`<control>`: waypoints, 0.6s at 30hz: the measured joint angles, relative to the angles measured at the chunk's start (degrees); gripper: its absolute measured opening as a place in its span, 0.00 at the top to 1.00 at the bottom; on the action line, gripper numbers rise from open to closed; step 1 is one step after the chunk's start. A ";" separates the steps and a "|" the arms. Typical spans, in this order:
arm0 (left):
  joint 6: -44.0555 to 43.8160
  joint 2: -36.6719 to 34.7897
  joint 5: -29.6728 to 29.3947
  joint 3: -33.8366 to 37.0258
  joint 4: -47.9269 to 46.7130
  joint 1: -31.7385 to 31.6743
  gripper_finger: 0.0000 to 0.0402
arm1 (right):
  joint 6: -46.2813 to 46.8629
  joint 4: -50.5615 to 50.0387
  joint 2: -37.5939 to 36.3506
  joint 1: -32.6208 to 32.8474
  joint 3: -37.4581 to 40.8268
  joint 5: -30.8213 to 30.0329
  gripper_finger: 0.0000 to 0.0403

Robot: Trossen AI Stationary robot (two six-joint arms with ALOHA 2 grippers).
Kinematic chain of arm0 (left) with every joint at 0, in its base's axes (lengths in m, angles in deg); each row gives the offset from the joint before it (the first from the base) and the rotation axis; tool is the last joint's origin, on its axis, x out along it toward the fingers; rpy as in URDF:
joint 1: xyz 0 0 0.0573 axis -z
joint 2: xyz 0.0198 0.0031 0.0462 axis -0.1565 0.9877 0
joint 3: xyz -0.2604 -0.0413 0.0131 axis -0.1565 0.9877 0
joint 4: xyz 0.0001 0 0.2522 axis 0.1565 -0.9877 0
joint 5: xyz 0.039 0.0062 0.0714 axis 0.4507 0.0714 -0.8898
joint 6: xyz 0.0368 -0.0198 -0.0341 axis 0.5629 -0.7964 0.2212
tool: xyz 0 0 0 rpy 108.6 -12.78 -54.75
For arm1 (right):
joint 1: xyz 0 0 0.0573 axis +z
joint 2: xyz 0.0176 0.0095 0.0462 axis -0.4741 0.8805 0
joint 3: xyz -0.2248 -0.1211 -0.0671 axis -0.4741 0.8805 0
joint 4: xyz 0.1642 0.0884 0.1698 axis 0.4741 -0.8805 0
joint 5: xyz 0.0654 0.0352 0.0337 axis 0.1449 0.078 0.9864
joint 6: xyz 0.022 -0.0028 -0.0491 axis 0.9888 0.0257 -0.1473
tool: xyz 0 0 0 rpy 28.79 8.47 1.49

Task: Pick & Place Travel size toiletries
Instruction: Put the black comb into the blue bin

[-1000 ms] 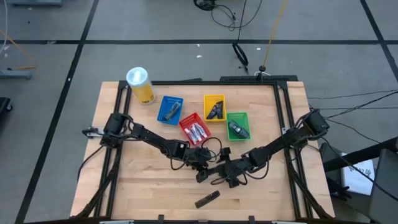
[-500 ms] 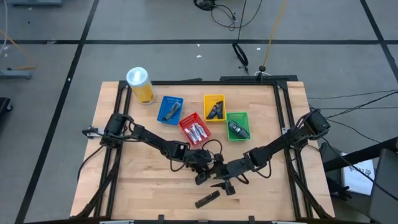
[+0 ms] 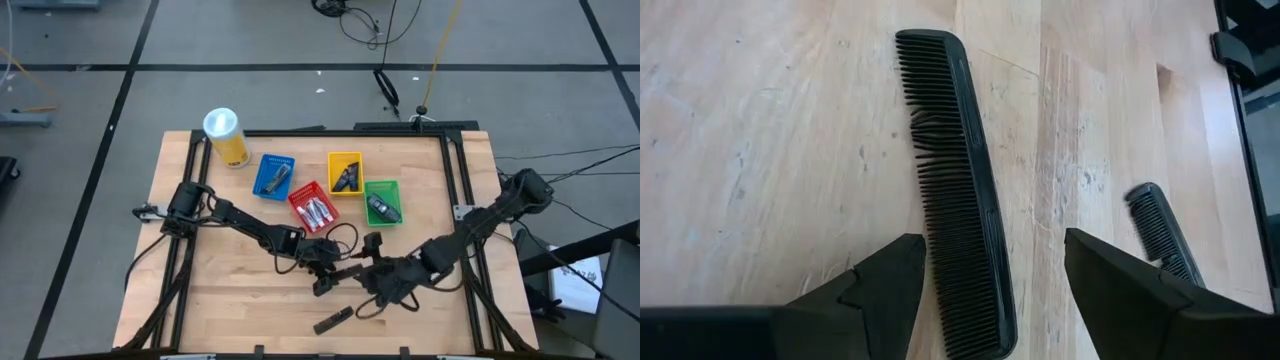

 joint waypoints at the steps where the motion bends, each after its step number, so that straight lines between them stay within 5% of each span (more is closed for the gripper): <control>1: 0.22 0.00 -0.02 0.00 0.15 -0.11 0.39 | 0.00 -3.40 0.44 0.42 -2.70 -1.21 0.36; 10: 0.30 0.00 -0.29 0.02 -0.10 -0.87 0.39 | 3.04 -23.69 12.36 0.63 -17.31 -1.44 0.35; 18: 0.74 0.00 -0.03 0.02 -0.52 -0.87 0.39 | 14.38 -20.77 21.53 0.64 -13.10 -1.23 0.35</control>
